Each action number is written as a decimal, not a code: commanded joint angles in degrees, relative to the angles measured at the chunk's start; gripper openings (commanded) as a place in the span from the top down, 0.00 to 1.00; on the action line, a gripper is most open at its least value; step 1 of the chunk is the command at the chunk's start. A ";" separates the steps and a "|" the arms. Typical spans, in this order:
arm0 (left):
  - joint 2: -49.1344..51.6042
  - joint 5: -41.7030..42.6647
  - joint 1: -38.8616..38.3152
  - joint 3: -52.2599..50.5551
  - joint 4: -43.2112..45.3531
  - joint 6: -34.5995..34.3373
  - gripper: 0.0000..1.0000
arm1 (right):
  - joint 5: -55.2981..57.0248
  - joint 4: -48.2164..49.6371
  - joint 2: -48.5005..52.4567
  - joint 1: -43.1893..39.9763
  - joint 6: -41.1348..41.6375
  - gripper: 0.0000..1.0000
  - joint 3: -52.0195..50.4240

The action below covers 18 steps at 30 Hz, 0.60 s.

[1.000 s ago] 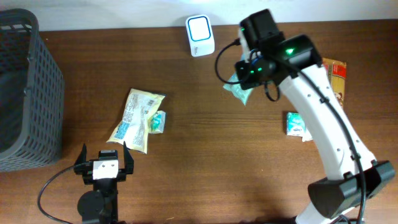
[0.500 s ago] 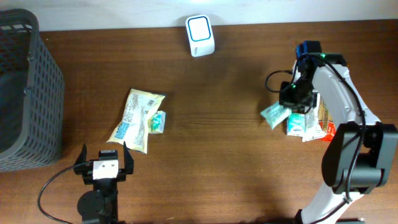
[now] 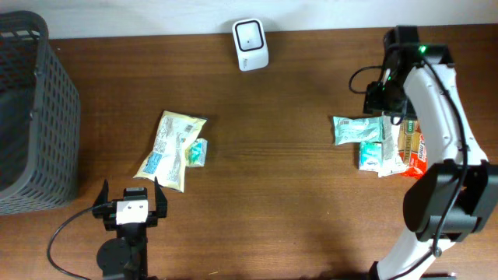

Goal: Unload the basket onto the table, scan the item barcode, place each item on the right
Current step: 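Reach the right gripper to the Kleenex pack and grasp it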

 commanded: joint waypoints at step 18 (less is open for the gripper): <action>-0.28 -0.22 0.28 -0.24 0.07 0.87 0.01 | -29.94 28.11 17.77 45.16 22.47 0.33 2.27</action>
